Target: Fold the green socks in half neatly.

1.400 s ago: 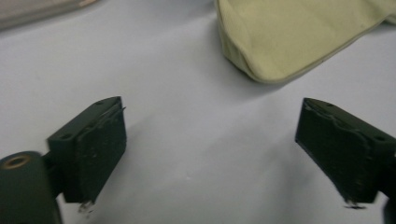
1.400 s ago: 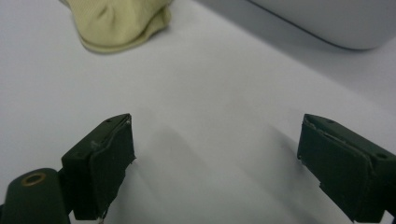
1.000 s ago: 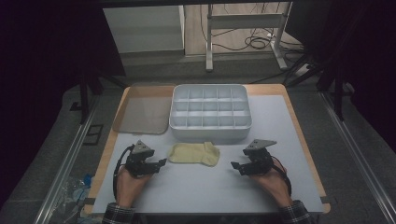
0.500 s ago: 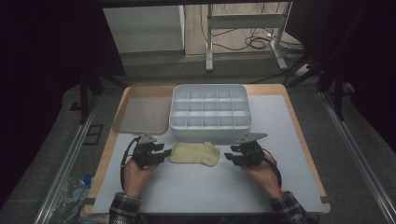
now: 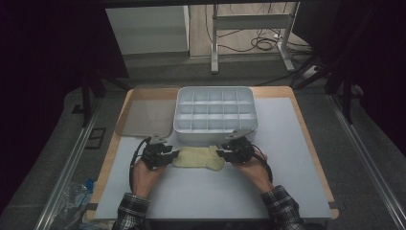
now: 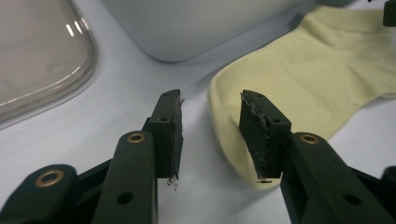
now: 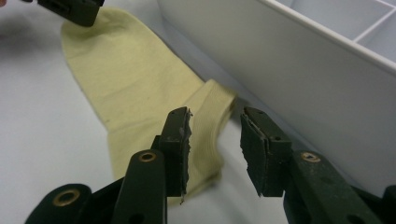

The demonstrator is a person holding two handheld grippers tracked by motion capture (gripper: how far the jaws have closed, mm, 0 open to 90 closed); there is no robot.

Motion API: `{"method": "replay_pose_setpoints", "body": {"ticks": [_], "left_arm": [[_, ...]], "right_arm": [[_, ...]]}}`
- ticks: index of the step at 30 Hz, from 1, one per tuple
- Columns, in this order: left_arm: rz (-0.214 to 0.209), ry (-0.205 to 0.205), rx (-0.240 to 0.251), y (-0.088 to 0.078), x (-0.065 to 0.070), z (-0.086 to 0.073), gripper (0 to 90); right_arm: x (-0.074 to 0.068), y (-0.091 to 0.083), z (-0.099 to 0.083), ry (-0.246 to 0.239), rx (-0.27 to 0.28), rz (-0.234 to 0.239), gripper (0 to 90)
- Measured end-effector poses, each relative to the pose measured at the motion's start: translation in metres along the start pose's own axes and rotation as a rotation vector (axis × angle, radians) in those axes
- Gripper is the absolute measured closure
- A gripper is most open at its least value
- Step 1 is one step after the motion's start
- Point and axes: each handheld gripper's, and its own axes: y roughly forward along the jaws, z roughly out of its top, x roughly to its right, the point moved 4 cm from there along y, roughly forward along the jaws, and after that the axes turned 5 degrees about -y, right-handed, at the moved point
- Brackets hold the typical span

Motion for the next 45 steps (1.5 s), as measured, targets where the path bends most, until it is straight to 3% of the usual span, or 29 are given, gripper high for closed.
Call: {"method": "replay_pose_setpoints", "body": {"ticks": [4, 8, 11, 16, 18, 20, 22, 27, 37, 45], "left_arm": [[0.027, 0.010, -0.002, 0.003, -0.002, -0.003, 48.5], [0.031, 0.010, -0.012, 0.006, -0.002, -0.007, 48.6], [0.013, 0.012, -0.022, 0.009, 0.000, -0.010, 53.9], [-0.025, -0.023, -0.026, 0.009, 0.000, -0.011, 63.8], [-0.030, -0.029, -0.029, 0.009, 0.000, -0.011, 65.4], [-0.066, -0.044, -0.027, 0.009, -0.001, -0.011, 70.4], [-0.102, -0.054, -0.025, 0.010, 0.000, -0.012, 80.3], [-0.105, -0.053, -0.006, 0.005, 0.000, -0.010, 84.5], [-0.164, -0.016, -0.003, -0.017, 0.021, 0.001, 84.1], [-0.215, 0.019, -0.029, -0.025, 0.045, -0.002, 84.5]], "right_arm": [[0.003, 0.012, 0.000, -0.001, -0.028, -0.015, 57.9], [0.003, 0.018, -0.003, 0.006, -0.053, -0.011, 55.6], [0.001, 0.023, -0.007, -0.004, -0.078, -0.006, 57.2], [-0.002, 0.022, -0.008, 0.040, -0.080, 0.059, 80.0], [-0.002, 0.022, -0.008, 0.059, -0.081, 0.078, 80.8], [0.000, 0.022, -0.009, 0.071, -0.076, 0.099, 81.1], [0.002, 0.021, -0.010, 0.095, -0.072, 0.117, 81.7], [0.000, 0.015, -0.009, 0.084, -0.065, 0.121, 82.2], [-0.007, -0.031, -0.004, 0.052, -0.008, 0.139, 82.1], [-0.020, -0.066, -0.019, 0.051, -0.019, 0.144, 81.9]]}}
